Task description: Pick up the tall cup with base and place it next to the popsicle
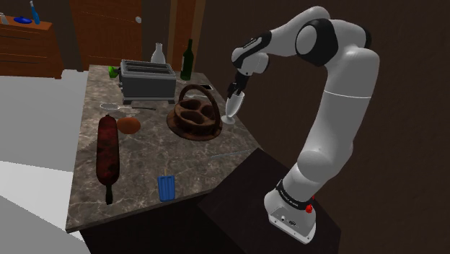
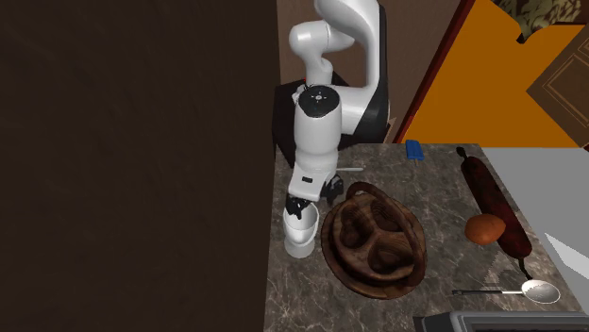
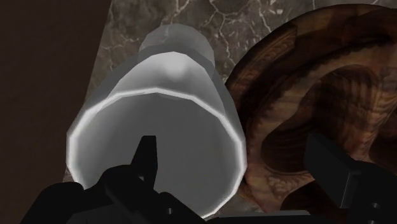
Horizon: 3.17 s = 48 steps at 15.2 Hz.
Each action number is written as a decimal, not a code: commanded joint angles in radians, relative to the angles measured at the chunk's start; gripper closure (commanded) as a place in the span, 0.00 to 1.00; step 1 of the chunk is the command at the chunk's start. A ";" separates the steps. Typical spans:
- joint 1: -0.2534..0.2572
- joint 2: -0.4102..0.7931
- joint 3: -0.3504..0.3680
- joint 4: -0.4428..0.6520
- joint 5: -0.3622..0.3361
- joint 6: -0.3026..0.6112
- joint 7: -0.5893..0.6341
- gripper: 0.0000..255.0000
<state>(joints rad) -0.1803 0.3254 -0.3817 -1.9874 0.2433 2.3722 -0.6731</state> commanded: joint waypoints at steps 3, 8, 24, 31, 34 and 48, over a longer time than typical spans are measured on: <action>-0.006 0.036 0.012 -0.003 0.022 0.037 -0.012 0.00; -0.006 0.037 0.012 -0.003 0.022 0.037 -0.012 0.00; 0.002 0.003 0.001 0.009 -0.001 -0.006 0.005 1.00; 0.013 -0.051 -0.014 0.038 -0.037 -0.082 0.032 1.00; 0.016 -0.071 -0.019 0.053 -0.051 -0.116 0.043 1.00; 0.026 -0.144 -0.033 0.154 -0.101 -0.282 0.082 1.00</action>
<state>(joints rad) -0.1551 0.1833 -0.4142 -1.8453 0.1447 2.1032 -0.5943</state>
